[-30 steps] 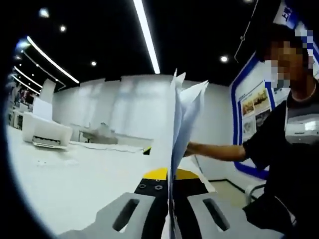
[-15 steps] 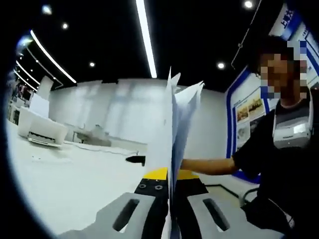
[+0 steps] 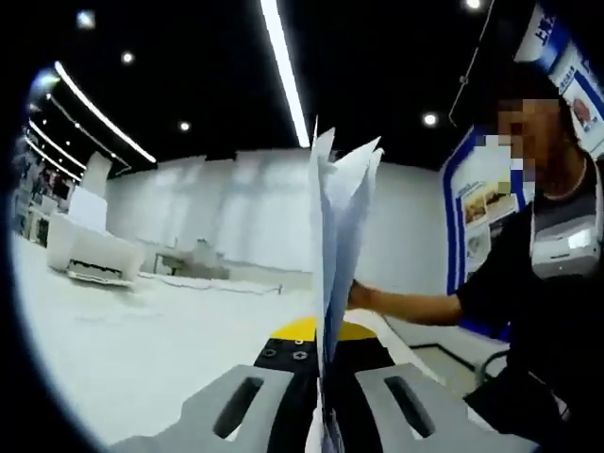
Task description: Organize the stack of printing papers by aligning and flattening the scattered papers on the table
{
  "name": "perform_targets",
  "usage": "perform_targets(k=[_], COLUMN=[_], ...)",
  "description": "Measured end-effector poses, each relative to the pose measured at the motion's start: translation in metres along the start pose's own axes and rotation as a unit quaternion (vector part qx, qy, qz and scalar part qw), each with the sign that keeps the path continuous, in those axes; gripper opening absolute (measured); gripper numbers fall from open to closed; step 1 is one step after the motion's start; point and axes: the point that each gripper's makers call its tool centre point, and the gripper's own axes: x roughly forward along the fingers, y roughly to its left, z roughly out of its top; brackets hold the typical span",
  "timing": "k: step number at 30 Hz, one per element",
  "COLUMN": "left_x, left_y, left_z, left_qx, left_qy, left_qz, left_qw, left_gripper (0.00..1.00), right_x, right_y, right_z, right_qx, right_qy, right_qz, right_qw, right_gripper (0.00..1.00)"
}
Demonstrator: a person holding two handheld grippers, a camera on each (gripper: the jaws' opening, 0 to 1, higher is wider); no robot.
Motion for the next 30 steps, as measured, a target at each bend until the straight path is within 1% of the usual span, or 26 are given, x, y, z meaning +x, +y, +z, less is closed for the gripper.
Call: perform_targets(k=[1, 3, 4, 5, 6, 7, 8, 9, 10, 11, 13, 15, 16, 17, 18, 19, 20, 21, 22, 23, 24, 26, 27, 28, 29, 30], left_x=[0.003, 0.005, 0.006, 0.004, 0.004, 0.003, 0.003, 0.004, 0.005, 0.006, 0.008, 0.009, 0.009, 0.009, 0.008, 0.007, 0.008, 0.009, 0.012, 0.012, 0.012, 0.013, 0.014, 0.013, 0.012, 0.012], left_y=[0.003, 0.003, 0.003, 0.005, 0.006, 0.008, 0.009, 0.009, 0.007, 0.007, 0.004, 0.000, -0.001, -0.001, 0.001, 0.001, 0.000, -0.002, -0.006, -0.004, -0.004, -0.005, -0.007, -0.007, -0.009, -0.010], left_z=[0.002, -0.004, -0.008, -0.019, -0.025, -0.028, -0.029, -0.027, -0.026, -0.024, -0.014, -0.006, -0.005, -0.008, -0.015, -0.024, -0.029, -0.030, -0.026, -0.024, -0.019, -0.010, -0.007, -0.010, -0.017, -0.027], left_qx=[0.015, -0.013, -0.027, -0.058, -0.075, -0.083, -0.077, -0.075, -0.058, -0.044, -0.045, -0.046, -0.022, -0.027, -0.038, -0.074, -0.092, -0.079, -0.054, -0.047, -0.047, -0.051, -0.054, -0.054, -0.050, -0.055], left_qy=[0.009, 0.033, 0.045, 0.060, 0.061, 0.061, 0.057, 0.047, 0.048, 0.049, 0.048, 0.051, 0.052, 0.054, 0.061, 0.069, 0.070, 0.068, 0.058, 0.062, 0.058, 0.055, 0.057, 0.063, 0.073, 0.083], left_qz=[0.008, 0.008, 0.008, 0.010, 0.012, 0.011, 0.010, 0.008, 0.006, 0.006, 0.005, 0.003, 0.001, 0.003, 0.006, 0.008, 0.005, -0.005, -0.016, -0.006, -0.006, -0.010, -0.014, -0.015, -0.018, -0.019], left_qw=[0.9998, 0.9993, 0.9986, 0.9965, 0.9953, 0.9946, 0.9954, 0.9961, 0.9971, 0.9978, 0.9978, 0.9976, 0.9984, 0.9982, 0.9974, 0.9948, 0.9933, 0.9946, 0.9967, 0.9970, 0.9972, 0.9972, 0.9968, 0.9964, 0.9960, 0.9948], left_gripper=[0.06, 0.08, 0.13, 0.17, 0.18, 0.14, 0.11, 0.09, 0.06, 0.06, 0.06, 0.06, 0.08, 0.12, 0.16, 0.18, 0.15, 0.07, 0.06, 0.06, 0.06, 0.06, 0.08, 0.11, 0.13, 0.15], right_x=[-0.001, -0.005, -0.007, -0.012, -0.015, -0.017, -0.017, -0.016, -0.016, -0.014, -0.014, -0.011, -0.010, -0.010, -0.011, -0.015, -0.016, -0.014, -0.014, -0.013, -0.013, -0.012, -0.013, -0.013, -0.014, -0.015], right_y=[0.002, 0.003, 0.003, -0.009, -0.013, -0.016, -0.014, -0.012, -0.008, -0.003, -0.003, 0.005, 0.008, 0.009, 0.005, 0.000, 0.004, 0.006, 0.009, 0.010, 0.010, 0.018, 0.018, 0.017, 0.018, 0.019], right_z=[0.008, 0.008, 0.008, -0.020, -0.037, -0.047, -0.049, -0.047, -0.044, -0.041, -0.029, -0.014, -0.006, -0.004, -0.015, -0.031, -0.042, -0.042, -0.037, -0.032, -0.027, -0.011, -0.009, -0.011, -0.020, -0.032], right_qx=[-0.008, -0.025, -0.033, 0.041, 0.075, 0.083, 0.066, 0.051, 0.043, 0.046, 0.066, 0.061, 0.017, -0.017, -0.010, 0.026, 0.057, 0.059, 0.048, 0.039, 0.029, 0.013, 0.013, 0.018, 0.028, 0.034], right_qy=[0.003, 0.000, -0.001, 0.024, 0.040, 0.045, 0.035, 0.020, 0.014, 0.019, 0.026, 0.030, 0.015, 0.003, 0.014, 0.034, 0.048, 0.038, 0.028, 0.024, 0.018, 0.010, 0.010, 0.012, 0.020, 0.034], right_qz=[-0.005, -0.007, -0.008, -0.031, -0.038, -0.030, -0.026, -0.021, -0.016, -0.015, -0.027, -0.029, -0.020, -0.018, -0.031, -0.041, -0.030, -0.028, -0.025, -0.032, -0.034, -0.022, -0.025, -0.028, -0.024, -0.024], right_qw=[1.0000, 0.9997, 0.9994, 0.9984, 0.9957, 0.9951, 0.9969, 0.9983, 0.9989, 0.9986, 0.9971, 0.9973, 0.9995, 0.9997, 0.9994, 0.9983, 0.9968, 0.9972, 0.9981, 0.9984, 0.9988, 0.9996, 0.9996, 0.9994, 0.9991, 0.9986], right_gripper=[0.00, 0.03, 0.13, 0.23, 0.25, 0.19, 0.12, 0.05, 0.00, 0.00, 0.00, 0.00, 0.00, 0.05, 0.11, 0.13, 0.07, 0.00, 0.00, 0.00, 0.00, 0.00, 0.06, 0.11, 0.11, 0.07])
